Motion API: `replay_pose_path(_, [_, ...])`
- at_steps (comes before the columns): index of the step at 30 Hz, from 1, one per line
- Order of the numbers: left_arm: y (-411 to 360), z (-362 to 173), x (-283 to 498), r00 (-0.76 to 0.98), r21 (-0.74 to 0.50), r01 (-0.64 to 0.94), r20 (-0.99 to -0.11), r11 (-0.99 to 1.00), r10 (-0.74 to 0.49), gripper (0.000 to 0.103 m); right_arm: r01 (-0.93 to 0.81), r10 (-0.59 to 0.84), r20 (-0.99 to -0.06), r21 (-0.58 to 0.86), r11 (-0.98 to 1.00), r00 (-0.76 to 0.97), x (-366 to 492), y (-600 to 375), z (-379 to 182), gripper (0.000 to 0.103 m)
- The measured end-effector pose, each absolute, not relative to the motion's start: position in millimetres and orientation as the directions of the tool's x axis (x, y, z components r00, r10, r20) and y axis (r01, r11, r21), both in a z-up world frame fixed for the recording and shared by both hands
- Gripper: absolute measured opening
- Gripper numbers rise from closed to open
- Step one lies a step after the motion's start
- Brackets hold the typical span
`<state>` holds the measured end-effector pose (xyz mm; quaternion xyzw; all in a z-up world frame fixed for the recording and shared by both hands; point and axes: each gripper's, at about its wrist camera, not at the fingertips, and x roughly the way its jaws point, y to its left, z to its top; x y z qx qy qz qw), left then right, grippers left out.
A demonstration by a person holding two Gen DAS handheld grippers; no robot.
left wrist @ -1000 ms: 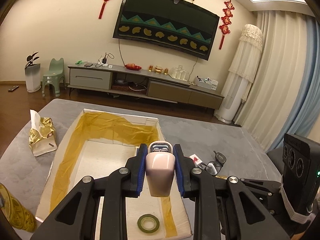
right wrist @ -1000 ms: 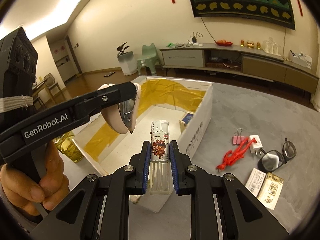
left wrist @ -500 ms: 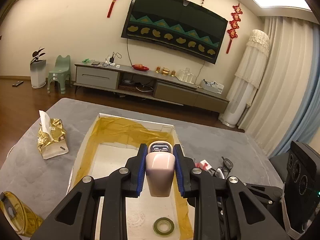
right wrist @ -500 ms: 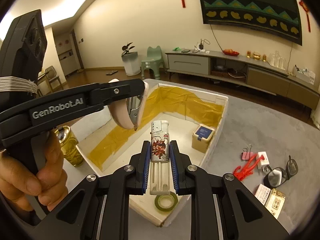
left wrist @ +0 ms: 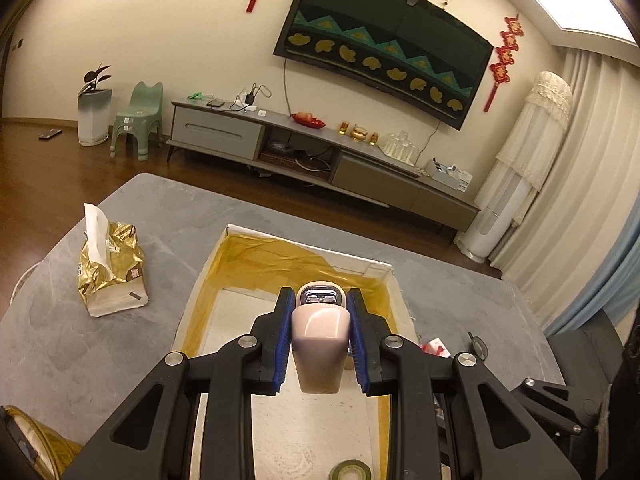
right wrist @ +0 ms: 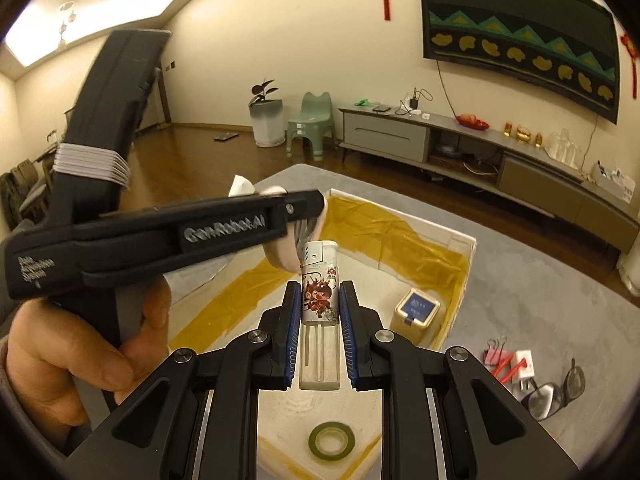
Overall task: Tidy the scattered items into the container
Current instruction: 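Carry the pink stapler and lighter over the yellow-lined box with both grippers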
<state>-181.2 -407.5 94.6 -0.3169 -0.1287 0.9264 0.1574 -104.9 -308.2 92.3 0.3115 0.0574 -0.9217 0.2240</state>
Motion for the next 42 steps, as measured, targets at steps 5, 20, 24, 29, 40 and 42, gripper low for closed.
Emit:
replay_pose_path(5, [-417, 86, -203, -0.755, -0.335, -0.155, -0.567, -0.929, 0.33, 0.027, 0.454, -0.384, -0.613, 0.046, -0.89, -0.69, -126, -311, 98, 0.02])
replay_pose_path(20, [-425, 80, -230, -0.766, -0.3, -0.092, -0.588, -0.949, 0.26, 0.027, 0.411, -0.408, -0.691, 0.173, -0.895, -0.597, -195, -304, 89, 0.021])
replay_pose_path(24, [-426, 75, -239, -0.756, -0.3, -0.072, -0.606, -0.951, 0.249, 0.027, 0.391, -0.409, -0.713, 0.202, -0.898, -0.57, -215, -301, 82, 0.021])
replay_pose_path(29, [-423, 67, -251, -0.746, -0.281, -0.054, -0.626, -0.958, 0.226, 0.027, 0.369, -0.409, -0.741, 0.231, -0.9, -0.533, -234, -301, 68, 0.021])
replay_pose_path(40, [-423, 45, -276, -0.693, -0.3, -0.033, -0.68, -0.954, 0.238, 0.027, 0.322, -0.354, -0.809, 0.216, -0.922, -0.47, -273, -306, 38, 0.021])
replay_pose_path(42, [-423, 44, -278, -0.691, -0.301, -0.029, -0.683, -0.953, 0.237, 0.027, 0.316, -0.342, -0.82, 0.209, -0.925, -0.459, -280, -307, 33, 0.021])
